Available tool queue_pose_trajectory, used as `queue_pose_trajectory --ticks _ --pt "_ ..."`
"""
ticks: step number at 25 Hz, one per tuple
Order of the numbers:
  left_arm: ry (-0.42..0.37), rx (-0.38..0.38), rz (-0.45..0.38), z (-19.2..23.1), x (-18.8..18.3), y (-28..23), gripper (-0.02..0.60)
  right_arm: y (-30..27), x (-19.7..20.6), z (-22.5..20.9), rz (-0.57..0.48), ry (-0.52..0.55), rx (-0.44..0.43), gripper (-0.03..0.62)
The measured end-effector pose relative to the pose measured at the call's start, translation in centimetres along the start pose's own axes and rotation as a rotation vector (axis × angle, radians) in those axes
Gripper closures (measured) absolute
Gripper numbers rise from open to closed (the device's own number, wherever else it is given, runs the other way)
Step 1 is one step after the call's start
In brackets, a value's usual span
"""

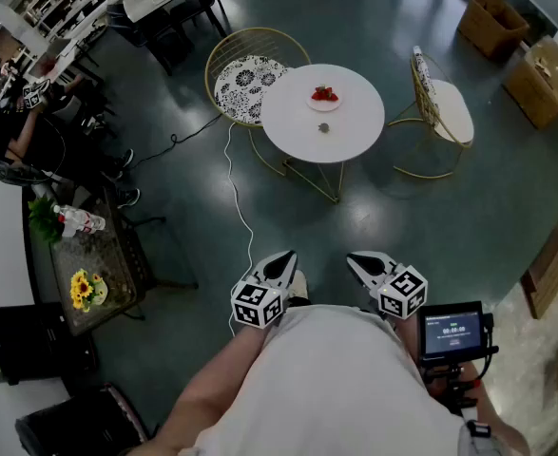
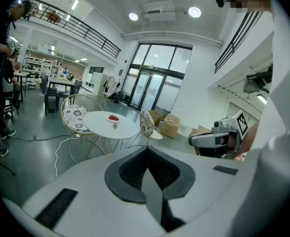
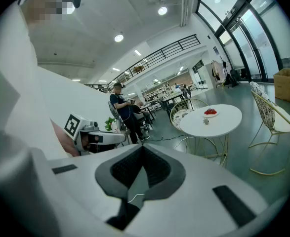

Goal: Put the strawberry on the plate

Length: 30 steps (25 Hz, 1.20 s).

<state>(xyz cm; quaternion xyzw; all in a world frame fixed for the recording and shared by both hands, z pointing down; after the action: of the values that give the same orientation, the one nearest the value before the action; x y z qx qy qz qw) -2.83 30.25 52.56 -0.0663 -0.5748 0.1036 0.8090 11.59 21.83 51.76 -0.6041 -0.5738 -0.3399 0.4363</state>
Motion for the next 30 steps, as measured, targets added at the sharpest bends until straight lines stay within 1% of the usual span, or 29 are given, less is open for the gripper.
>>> queue_pose_trajectory --ticks 3,7,11,14,17,21,24,30 --pt "0.006 -0.007 0.0 -4.2 1.7 1.4 0.575 3.9 0.9 1.4 -0.001 -0.003 -0.012 0.588" --pt "-0.001 -0.011 0.01 -9.1 3.9 2.9 0.575 8.3 1.5 2.9 -0.032 -0.025 -0.043 0.588" --pt "-0.017 -0.029 0.015 -12.1 5.8 4.6 0.575 11.1 2.6 4.4 -0.031 -0.01 -0.07 0.588" --pt "-0.032 -0.034 0.013 -13.9 6.7 5.3 0.575 12.7 3.5 4.9 -0.022 -0.004 -0.067 0.588" --pt "-0.056 -0.04 0.003 -14.2 7.4 5.8 0.575 12.9 4.1 4.5 -0.02 0.012 -0.062 0.588" --pt "-0.087 -0.074 -0.011 -13.8 6.7 6.8 0.575 12.0 3.1 4.9 -0.029 0.03 -0.091 0.588" --pt "-0.083 -0.083 -0.009 -14.6 7.0 7.4 0.575 12.8 2.7 5.5 -0.031 0.036 -0.093 0.588" --pt "-0.084 -0.084 -0.022 -15.1 7.6 8.1 0.575 13.3 3.1 6.2 -0.03 0.037 -0.083 0.588"
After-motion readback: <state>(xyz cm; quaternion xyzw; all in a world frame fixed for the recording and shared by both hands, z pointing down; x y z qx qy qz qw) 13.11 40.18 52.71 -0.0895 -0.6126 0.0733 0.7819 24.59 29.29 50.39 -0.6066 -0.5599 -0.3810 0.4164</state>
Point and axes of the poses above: the fingertips, and each gripper's own axes: y backward along the fingers, z to its left, x out of its underside, the point moved 3 cm from there along y, backward along the fingers, and after that the axes turned 11 degrees about -z, right-handed, at the moved point
